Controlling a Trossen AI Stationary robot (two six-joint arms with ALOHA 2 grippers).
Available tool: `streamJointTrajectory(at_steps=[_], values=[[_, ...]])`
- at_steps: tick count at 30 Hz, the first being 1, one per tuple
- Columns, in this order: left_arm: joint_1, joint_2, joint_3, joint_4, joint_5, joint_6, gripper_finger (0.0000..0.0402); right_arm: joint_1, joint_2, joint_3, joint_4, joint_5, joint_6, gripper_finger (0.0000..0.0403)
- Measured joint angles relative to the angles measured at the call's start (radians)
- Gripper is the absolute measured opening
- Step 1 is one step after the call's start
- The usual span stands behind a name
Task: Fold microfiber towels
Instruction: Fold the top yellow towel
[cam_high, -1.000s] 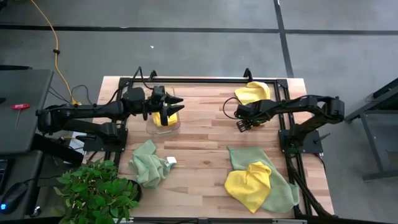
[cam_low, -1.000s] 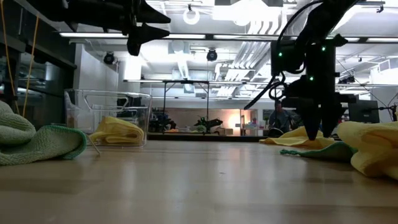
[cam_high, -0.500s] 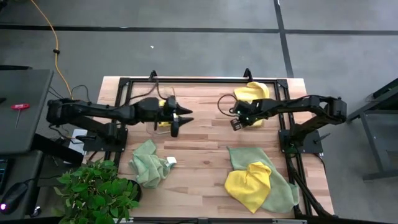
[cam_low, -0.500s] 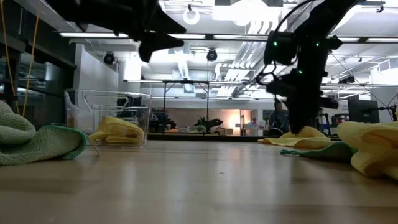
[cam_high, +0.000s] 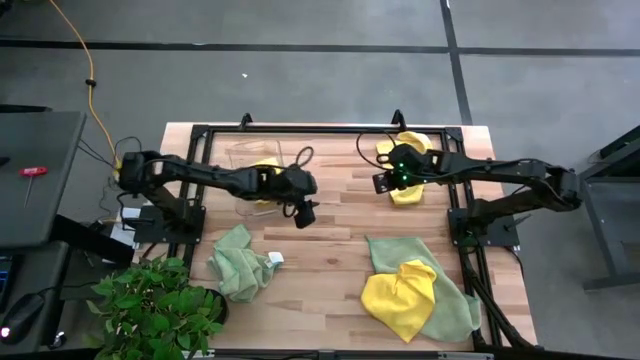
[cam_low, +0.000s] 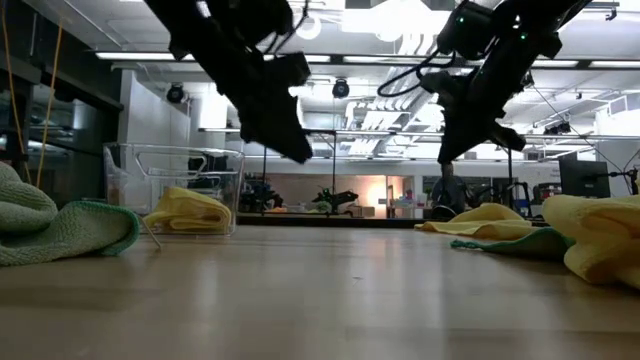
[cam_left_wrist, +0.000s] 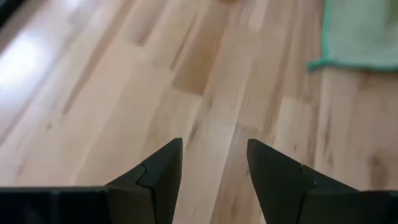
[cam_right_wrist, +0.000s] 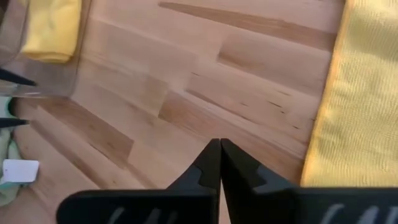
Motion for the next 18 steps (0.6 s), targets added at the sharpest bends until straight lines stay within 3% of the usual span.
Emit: streamJointTrajectory(at_steps=[8, 18], values=[[0.000, 0.058, 0.011, -0.085, -0.004, 0.001, 0.0170, 0.000, -0.009, 0.000, -0.002, -0.005, -0.006, 0.0000], [0.006, 0.048, 0.014, -0.378, -0.064, 0.064, 0.0142, 0.000, -0.009, 0.000, -0.027, -0.015, -0.008, 0.0000]])
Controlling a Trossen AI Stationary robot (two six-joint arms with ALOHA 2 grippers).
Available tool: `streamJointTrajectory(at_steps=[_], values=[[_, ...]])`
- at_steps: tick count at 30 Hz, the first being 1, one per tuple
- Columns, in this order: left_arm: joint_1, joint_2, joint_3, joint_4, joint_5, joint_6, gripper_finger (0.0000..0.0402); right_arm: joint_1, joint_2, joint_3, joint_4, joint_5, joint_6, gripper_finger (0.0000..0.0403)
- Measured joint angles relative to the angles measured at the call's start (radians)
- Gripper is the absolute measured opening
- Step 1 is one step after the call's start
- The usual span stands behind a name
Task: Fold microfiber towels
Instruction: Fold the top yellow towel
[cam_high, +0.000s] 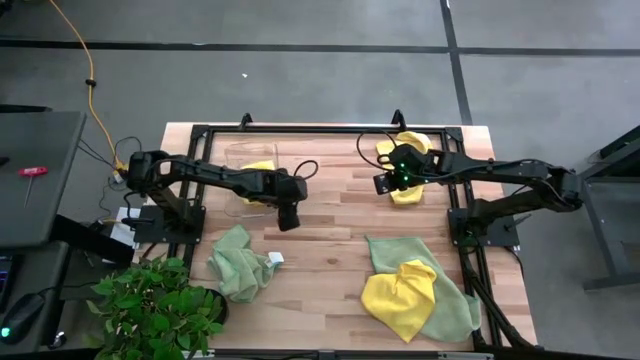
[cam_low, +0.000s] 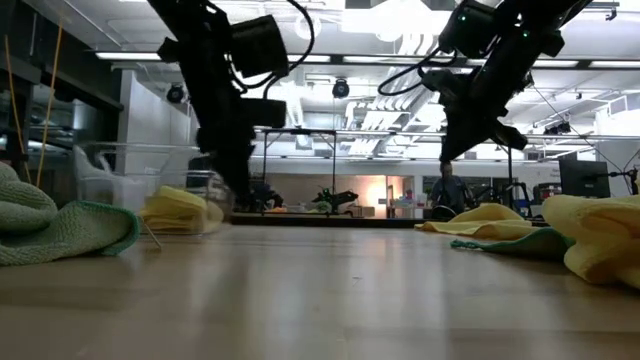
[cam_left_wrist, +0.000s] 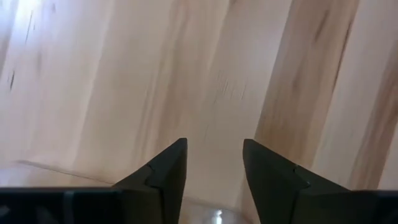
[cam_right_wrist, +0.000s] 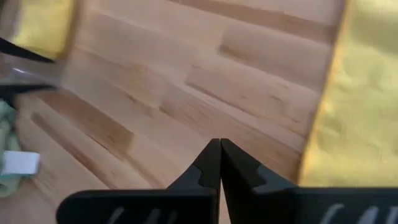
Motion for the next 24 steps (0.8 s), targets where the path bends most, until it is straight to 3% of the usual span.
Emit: streamJointTrajectory(at_steps=[5, 13, 19, 24], values=[[0.023, -0.007, -0.002, -0.059, -0.019, 0.014, 0.0121, 0.000, 0.020, 0.000, -0.085, -0.007, 0.004, 0.0000], [0.083, -0.090, 0.021, -0.044, -0.008, 0.022, 0.0116, 0.000, 0.097, 0.000, -0.100, -0.108, -0.074, 0.0009], [0.116, -0.173, 0.022, 0.028, 0.013, 0.022, 0.0115, 0.001, 0.153, 0.036, -0.181, -0.099, -0.160, 0.0082], [0.125, -0.196, 0.022, 0.205, 0.131, 0.014, 0.0115, 0.004, 0.223, 0.088, -0.296, -0.034, -0.185, 0.0152]])
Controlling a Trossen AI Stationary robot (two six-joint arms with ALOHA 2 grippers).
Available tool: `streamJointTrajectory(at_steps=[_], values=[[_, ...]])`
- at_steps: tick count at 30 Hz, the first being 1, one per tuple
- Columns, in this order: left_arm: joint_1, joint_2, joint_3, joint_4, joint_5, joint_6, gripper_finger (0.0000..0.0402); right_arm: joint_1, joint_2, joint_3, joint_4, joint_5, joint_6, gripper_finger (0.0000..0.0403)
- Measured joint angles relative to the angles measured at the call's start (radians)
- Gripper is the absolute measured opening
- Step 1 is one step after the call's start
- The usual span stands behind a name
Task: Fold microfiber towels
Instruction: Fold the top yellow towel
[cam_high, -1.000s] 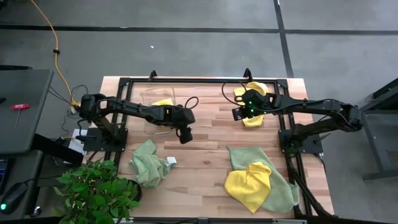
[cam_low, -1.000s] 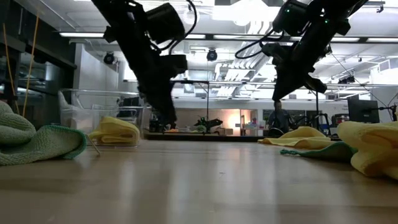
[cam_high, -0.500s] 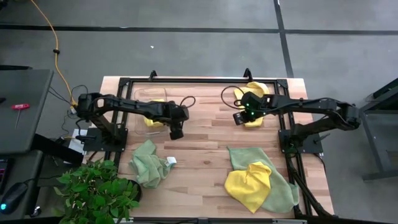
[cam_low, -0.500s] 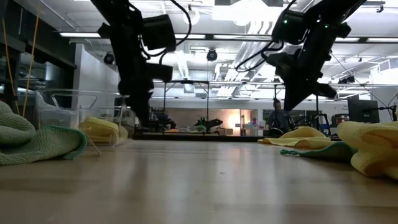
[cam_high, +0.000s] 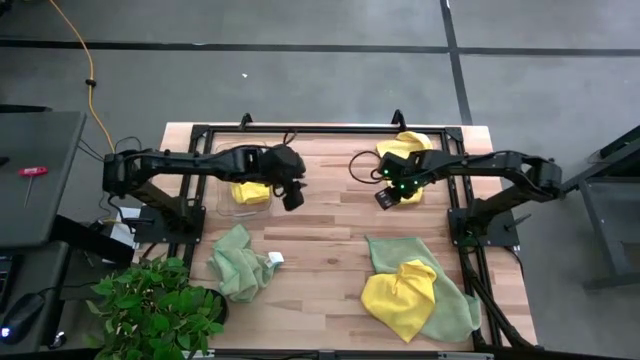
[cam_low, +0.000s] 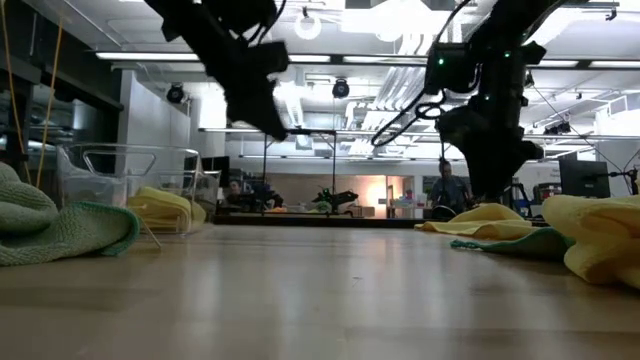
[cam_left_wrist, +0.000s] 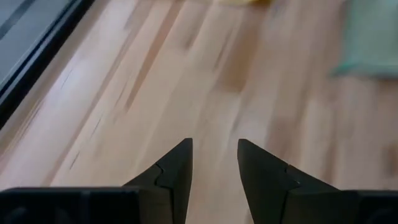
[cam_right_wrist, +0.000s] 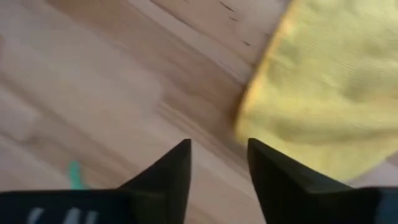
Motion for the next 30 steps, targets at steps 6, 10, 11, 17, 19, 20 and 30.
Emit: streamJointTrajectory(at_steps=[6, 10, 11, 17, 19, 20, 30], values=[[-0.004, 0.008, 0.000, 0.174, 0.074, -0.044, 0.0115, 0.003, 0.109, 0.004, -0.002, 0.051, 0.032, 0.0182], [-0.007, 0.010, 0.000, 0.208, 0.071, -0.076, 0.0115, 0.003, 0.178, 0.004, 0.035, 0.059, 0.035, 0.0178], [-0.007, 0.010, 0.000, 0.207, 0.071, -0.079, 0.0115, 0.003, 0.193, 0.004, 0.047, 0.058, 0.035, 0.0174], [-0.007, 0.010, 0.000, 0.190, 0.065, -0.079, 0.0115, 0.004, 0.257, 0.010, 0.057, 0.056, 0.016, 0.0122], [-0.007, 0.010, 0.000, 0.187, 0.064, -0.079, 0.0115, 0.005, 0.257, 0.009, 0.066, 0.057, 0.001, 0.0082], [-0.007, 0.010, 0.000, 0.187, 0.064, -0.078, 0.0115, 0.005, 0.251, 0.009, 0.069, 0.053, -0.010, 0.0058], [-0.007, 0.010, 0.000, 0.166, -0.029, -0.026, 0.0115, -0.005, 0.030, 0.002, 0.314, -0.249, -0.104, 0.0005]])
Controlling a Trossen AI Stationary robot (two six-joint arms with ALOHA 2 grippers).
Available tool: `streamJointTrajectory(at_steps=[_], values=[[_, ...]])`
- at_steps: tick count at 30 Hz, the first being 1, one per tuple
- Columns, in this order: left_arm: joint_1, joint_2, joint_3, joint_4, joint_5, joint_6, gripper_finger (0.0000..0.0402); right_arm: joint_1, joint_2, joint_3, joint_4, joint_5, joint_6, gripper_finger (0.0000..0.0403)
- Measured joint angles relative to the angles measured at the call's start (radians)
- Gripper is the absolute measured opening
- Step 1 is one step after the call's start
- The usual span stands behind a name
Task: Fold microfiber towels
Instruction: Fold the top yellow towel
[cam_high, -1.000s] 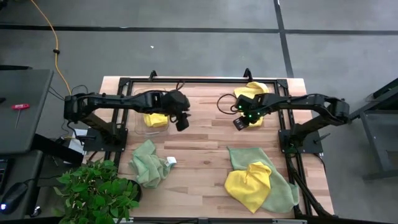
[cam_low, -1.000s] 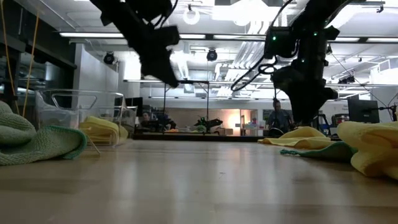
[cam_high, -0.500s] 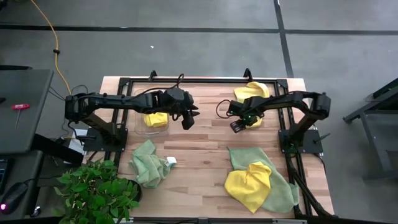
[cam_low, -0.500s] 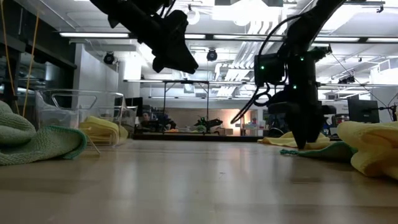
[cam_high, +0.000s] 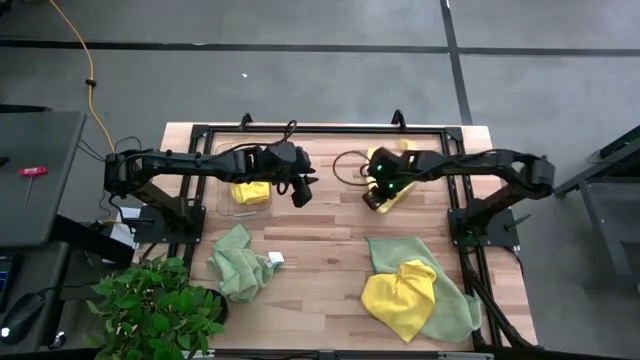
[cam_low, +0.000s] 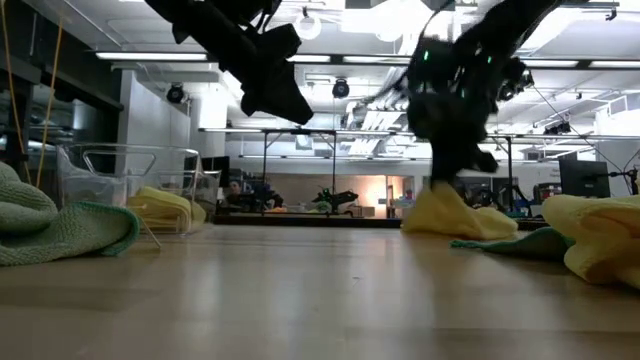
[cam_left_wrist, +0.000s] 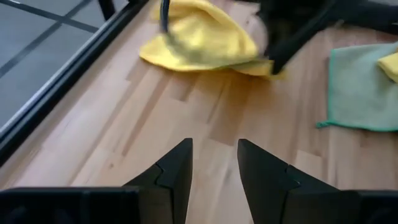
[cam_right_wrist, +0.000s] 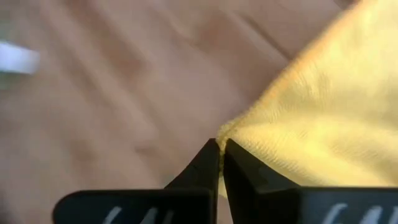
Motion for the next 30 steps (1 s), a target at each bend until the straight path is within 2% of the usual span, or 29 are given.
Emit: streamJointTrajectory(at_steps=[4, 13, 17, 22, 26, 30], values=[[0.000, 0.000, 0.000, 0.012, -0.006, 0.020, 0.0116, 0.000, -0.073, 0.002, 0.073, -0.124, -0.004, 0.0002], [-0.014, 0.004, 0.000, 0.060, 0.005, 0.068, 0.0116, -0.005, -0.148, 0.002, 0.233, -0.248, 0.085, 0.0001], [-0.014, 0.004, 0.000, 0.078, 0.020, 0.071, 0.0116, -0.006, -0.174, 0.002, 0.156, -0.319, 0.106, 0.0000], [-0.014, 0.043, 0.000, 0.113, 0.037, 0.098, 0.0116, 0.036, -0.178, 0.002, -0.055, -0.404, 0.050, 0.0000], [-0.016, 0.125, 0.000, 0.189, 0.107, 0.105, 0.0116, 0.074, -0.178, 0.002, -0.166, -0.392, 0.006, 0.0000], [-0.042, 0.240, 0.000, 0.236, 0.148, 0.118, 0.0116, 0.093, -0.178, 0.002, -0.168, -0.376, 0.016, 0.0000]])
